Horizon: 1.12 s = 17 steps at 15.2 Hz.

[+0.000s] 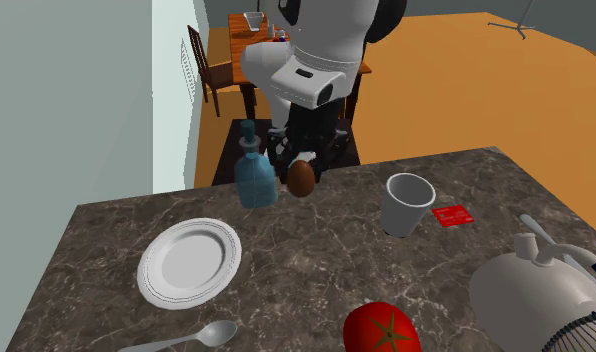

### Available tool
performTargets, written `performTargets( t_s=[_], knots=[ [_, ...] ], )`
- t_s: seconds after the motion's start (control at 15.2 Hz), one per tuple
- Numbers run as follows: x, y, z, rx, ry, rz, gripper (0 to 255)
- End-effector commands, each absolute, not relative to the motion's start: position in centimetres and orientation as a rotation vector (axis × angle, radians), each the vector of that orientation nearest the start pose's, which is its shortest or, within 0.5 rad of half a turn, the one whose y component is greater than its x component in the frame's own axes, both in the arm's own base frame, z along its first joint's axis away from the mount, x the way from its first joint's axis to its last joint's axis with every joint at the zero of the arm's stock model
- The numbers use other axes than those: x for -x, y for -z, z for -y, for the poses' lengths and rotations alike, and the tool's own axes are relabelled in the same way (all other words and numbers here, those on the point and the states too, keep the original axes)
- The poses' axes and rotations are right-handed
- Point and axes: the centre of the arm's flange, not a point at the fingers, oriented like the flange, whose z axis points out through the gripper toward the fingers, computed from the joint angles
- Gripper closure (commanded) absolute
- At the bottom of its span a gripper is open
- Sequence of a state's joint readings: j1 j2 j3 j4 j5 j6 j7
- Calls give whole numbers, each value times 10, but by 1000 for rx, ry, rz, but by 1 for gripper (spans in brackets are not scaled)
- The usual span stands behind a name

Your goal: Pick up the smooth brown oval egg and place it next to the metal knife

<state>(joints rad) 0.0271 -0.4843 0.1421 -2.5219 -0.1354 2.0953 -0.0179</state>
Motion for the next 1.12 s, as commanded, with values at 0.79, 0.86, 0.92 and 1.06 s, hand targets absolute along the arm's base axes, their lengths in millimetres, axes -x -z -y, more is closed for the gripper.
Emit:
performTargets(
  t_s=[0.79,0.86,0.92,1.06],
  knots=[
    [-344,-447,-239,3298,105,390,255],
    [-340,-447,-251,3298,105,390,255],
    [-336,-447,-264,3298,105,390,255],
    [-329,-447,-289,3298,105,390,255]
  ],
)
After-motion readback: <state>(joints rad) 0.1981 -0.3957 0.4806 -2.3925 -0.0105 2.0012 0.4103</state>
